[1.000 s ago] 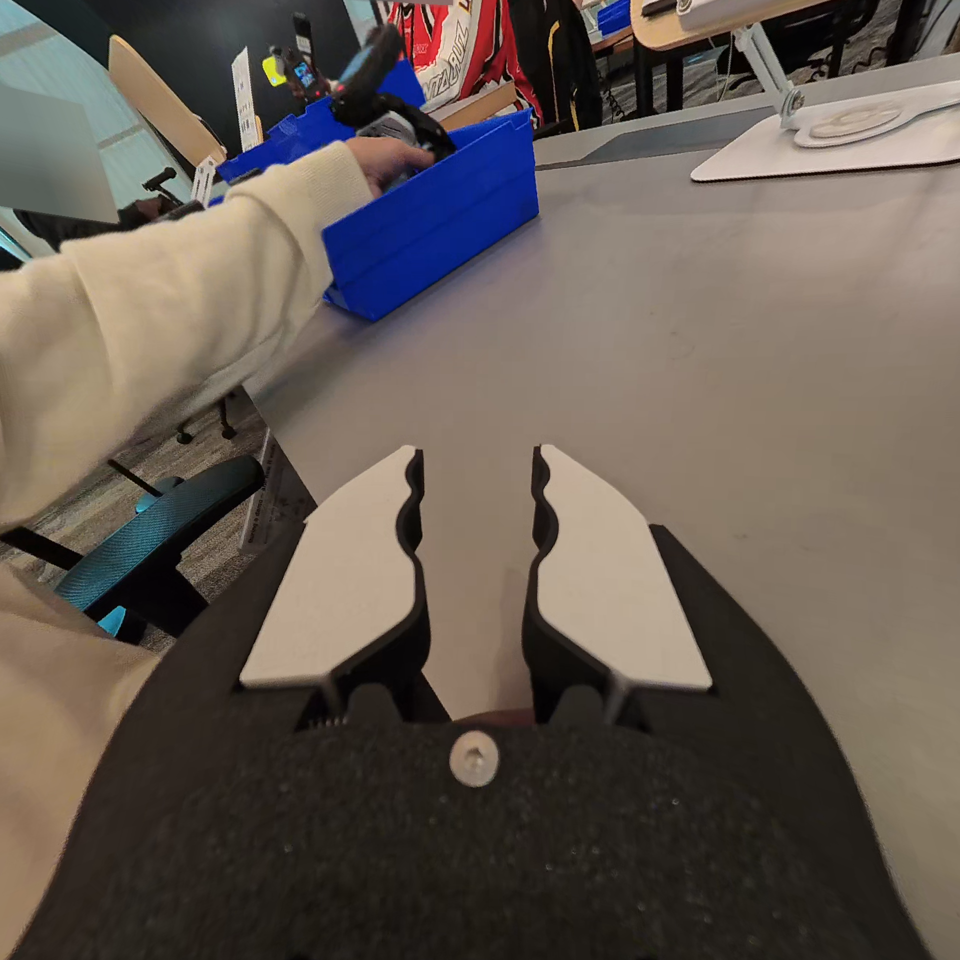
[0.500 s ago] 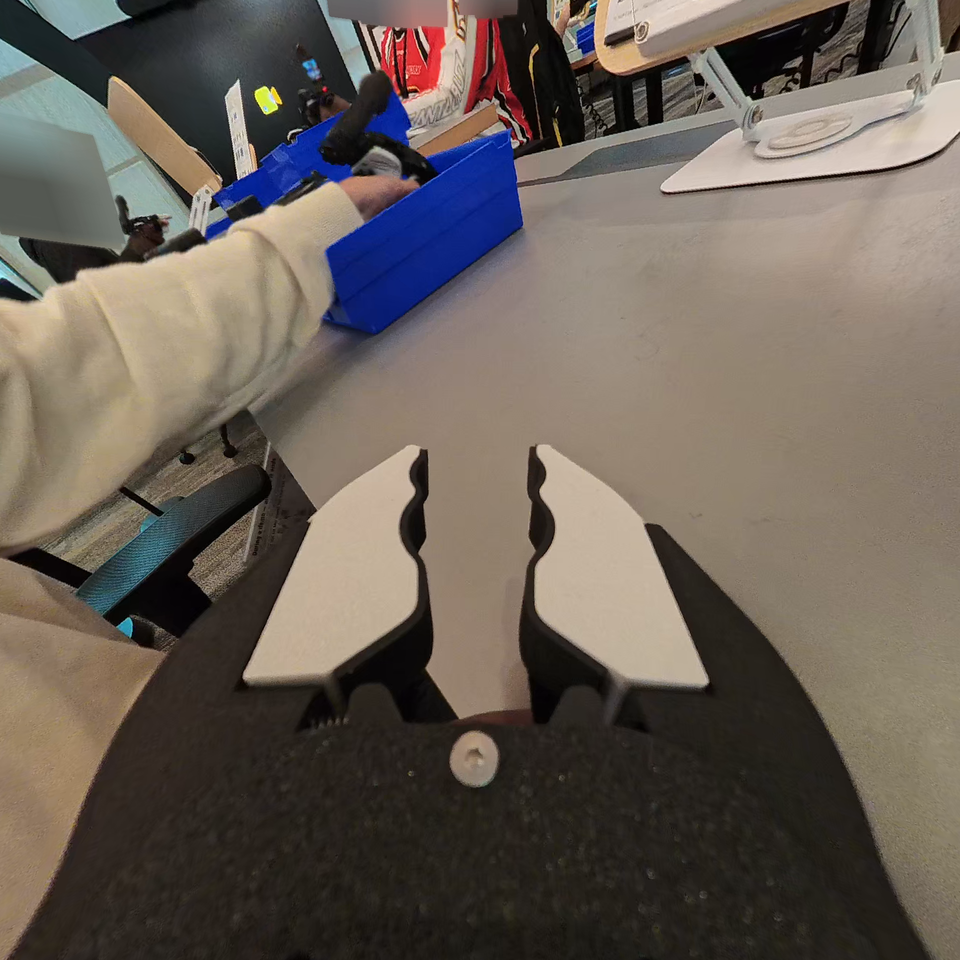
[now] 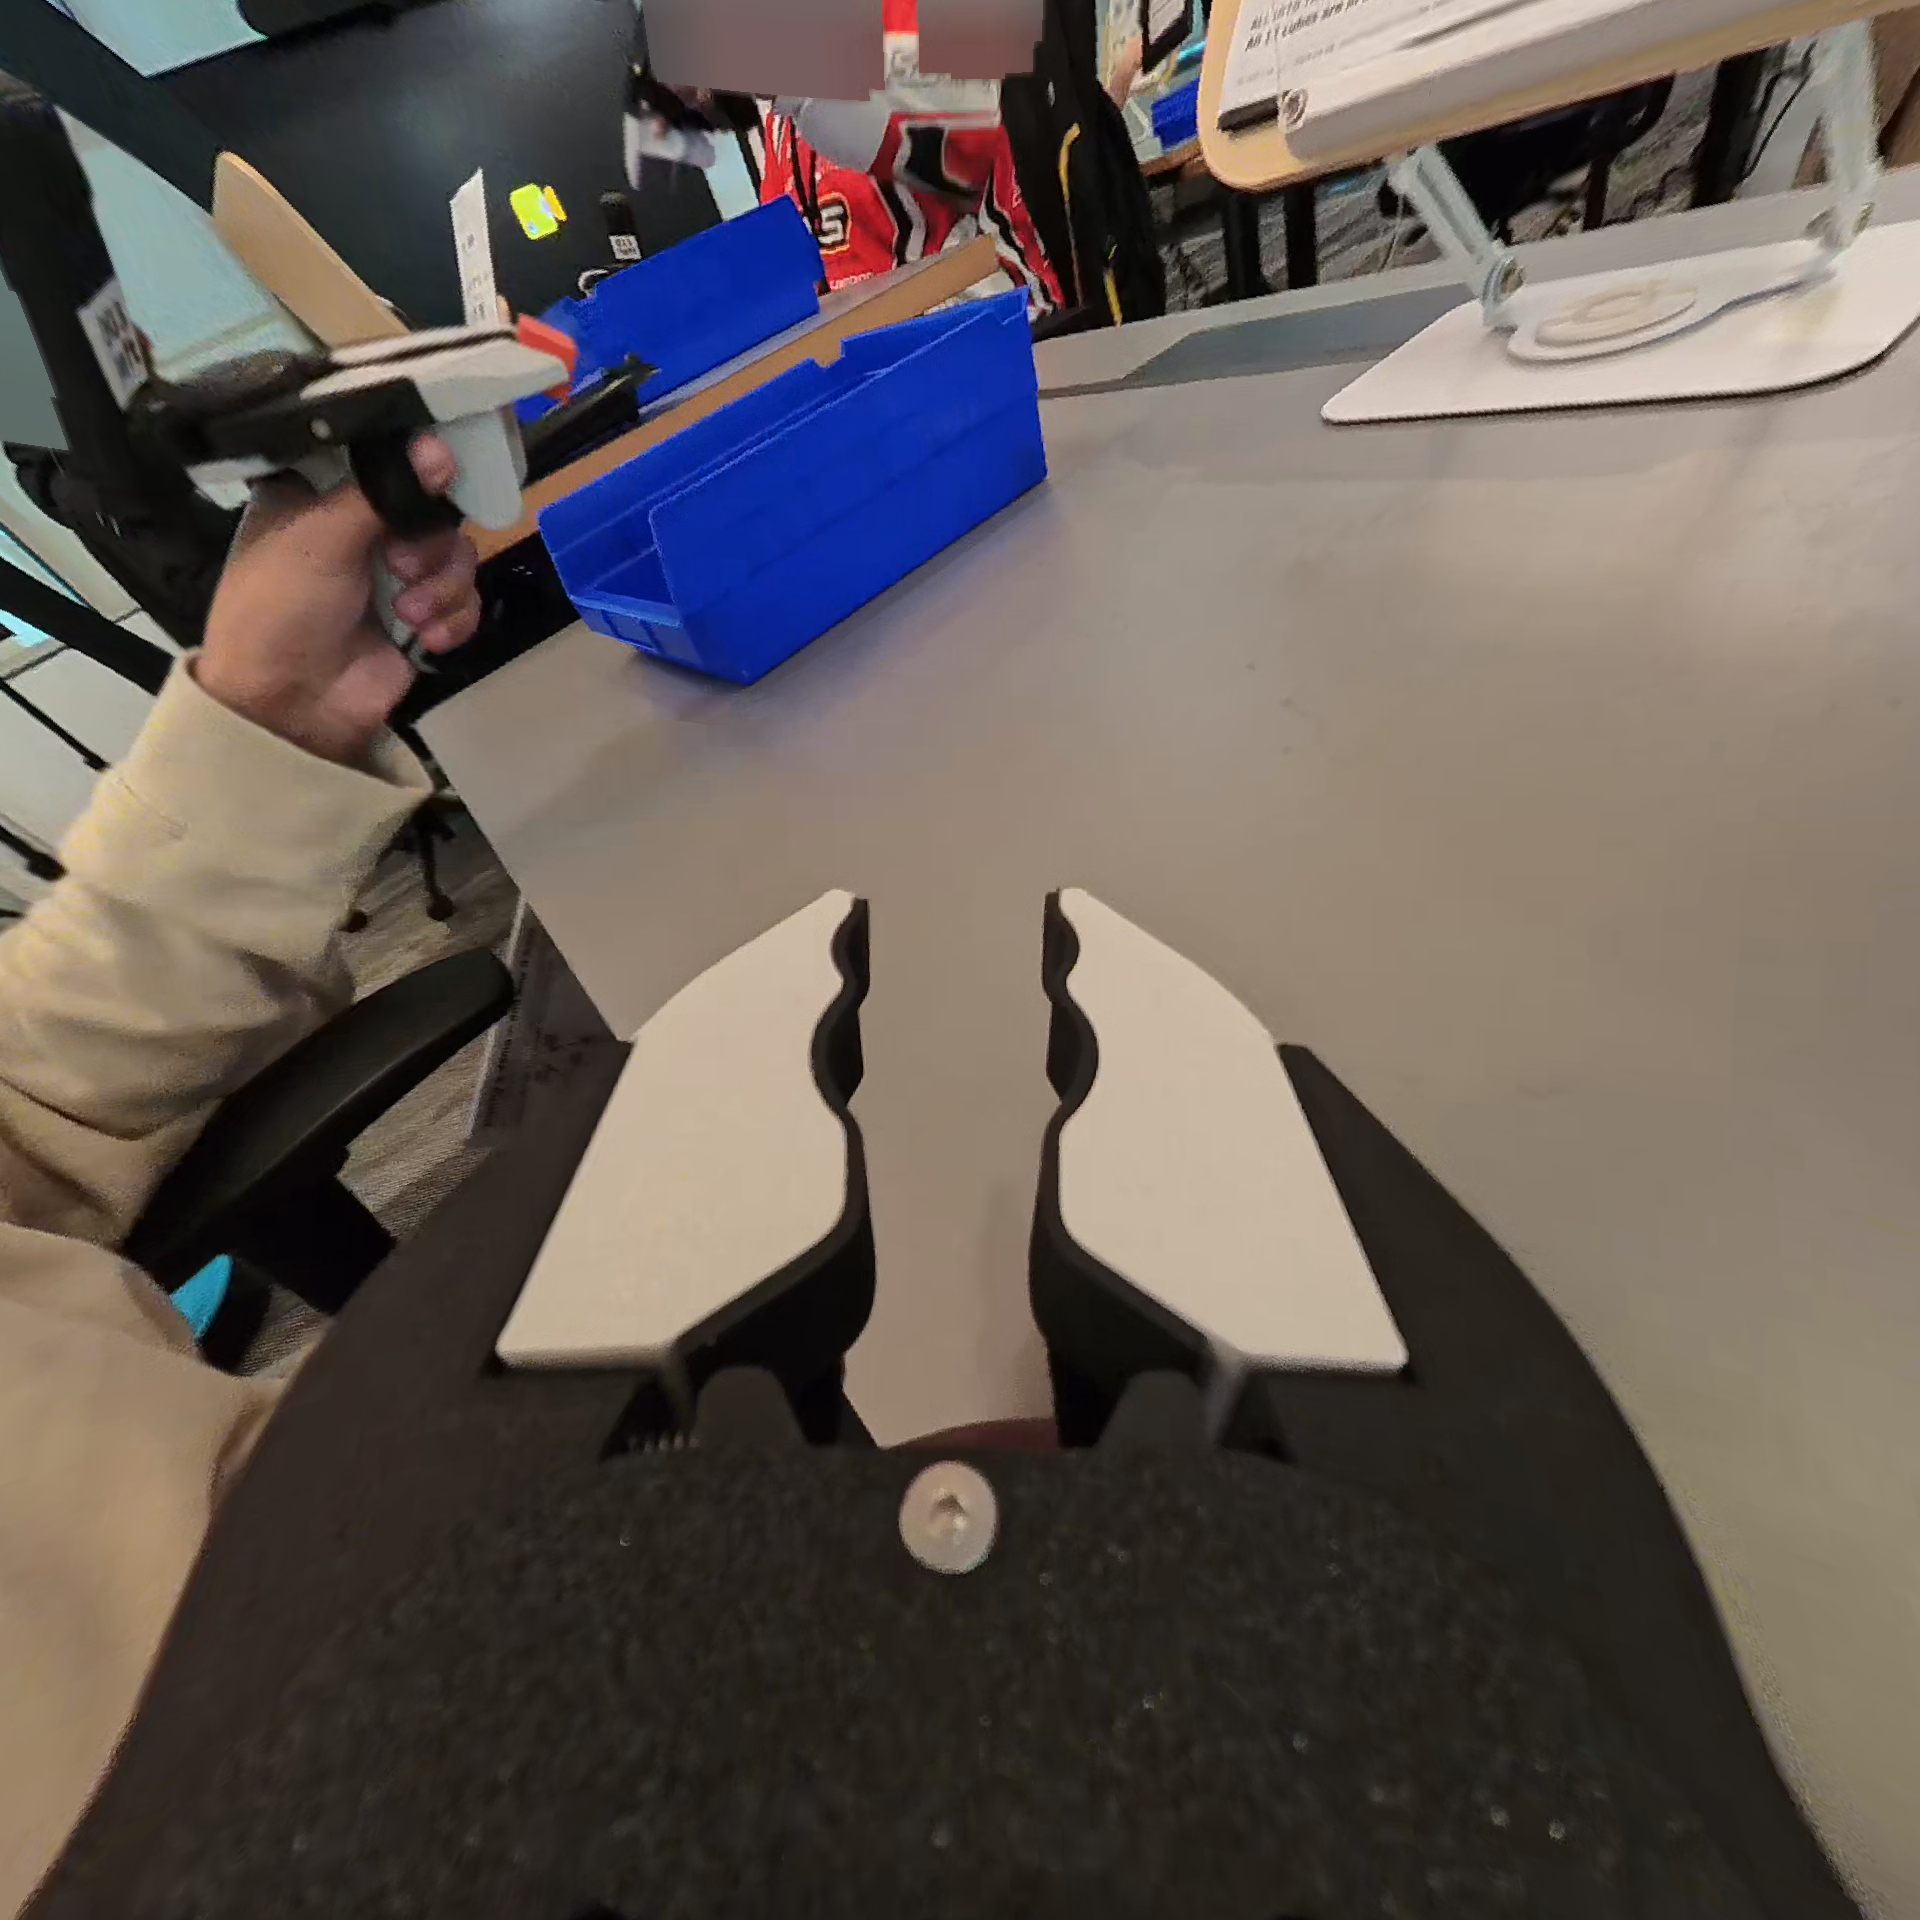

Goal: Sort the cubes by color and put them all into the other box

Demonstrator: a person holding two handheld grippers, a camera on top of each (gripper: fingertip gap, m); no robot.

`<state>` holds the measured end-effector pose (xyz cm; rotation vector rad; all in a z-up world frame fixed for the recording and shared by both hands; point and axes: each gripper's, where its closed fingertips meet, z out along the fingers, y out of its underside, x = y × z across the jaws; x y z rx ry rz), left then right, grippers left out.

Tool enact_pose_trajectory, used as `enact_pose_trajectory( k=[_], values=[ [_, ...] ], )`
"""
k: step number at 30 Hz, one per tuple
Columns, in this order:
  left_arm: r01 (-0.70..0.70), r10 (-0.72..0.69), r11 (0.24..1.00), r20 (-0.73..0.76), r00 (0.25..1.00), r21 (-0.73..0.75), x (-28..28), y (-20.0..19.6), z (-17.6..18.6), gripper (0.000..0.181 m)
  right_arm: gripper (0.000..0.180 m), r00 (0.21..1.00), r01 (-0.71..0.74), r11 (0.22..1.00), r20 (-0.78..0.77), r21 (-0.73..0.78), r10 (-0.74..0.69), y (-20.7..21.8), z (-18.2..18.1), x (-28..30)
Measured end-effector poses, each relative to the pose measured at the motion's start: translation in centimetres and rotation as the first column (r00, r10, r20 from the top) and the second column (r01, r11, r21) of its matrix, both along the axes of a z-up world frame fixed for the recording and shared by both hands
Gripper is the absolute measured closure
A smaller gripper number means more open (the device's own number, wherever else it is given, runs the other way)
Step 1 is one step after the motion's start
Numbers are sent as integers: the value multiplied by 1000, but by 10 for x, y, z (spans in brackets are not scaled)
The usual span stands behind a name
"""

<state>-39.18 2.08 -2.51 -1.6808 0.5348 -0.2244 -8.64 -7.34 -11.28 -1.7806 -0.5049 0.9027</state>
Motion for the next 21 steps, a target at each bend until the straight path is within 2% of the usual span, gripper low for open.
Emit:
enact_pose_trajectory(
  k=[2,4,6,7,8,10,12,13,14,17,21],
  values=[
    [72,-72,997,25,997,-8,19,-8,-8,158,148,999,-27,999,-37,-37,26,3,-3,-8],
    [204,-204,979,12,979,-10,43,-12,-16,158,147,990,-96,992,-111,-83,87,10,2,-24],
    [399,-400,916,0,917,35,77,-23,-13,159,145,951,-231,964,-240,-128,196,15,19,-46],
    [505,-506,860,-6,862,69,96,-33,-9,159,144,907,-320,936,-333,-149,257,15,31,-57],
    [604,-604,790,-28,796,106,116,-45,-4,158,142,837,-424,890,-448,-166,315,15,44,-67],
    [737,-732,655,-98,674,169,149,-65,0,158,138,631,-623,765,-683,-162,369,15,72,-79],
    [794,-783,583,-144,606,170,175,-70,-2,158,135,426,-751,652,-830,-104,359,15,91,-84],
    [808,-794,567,-154,588,157,186,-69,-4,158,135,365,-781,620,-861,-77,353,14,95,-85],
    [821,-806,552,-158,570,146,194,-69,-6,158,135,347,-793,605,-868,-70,355,13,94,-89],
    [862,-847,488,-165,505,138,212,-75,-10,159,133,367,-791,607,-856,-82,363,9,82,-95],
    [882,-863,457,-185,471,116,225,-78,-18,159,136,322,-791,609,-888,-62,327,11,79,-85]
  ],
)
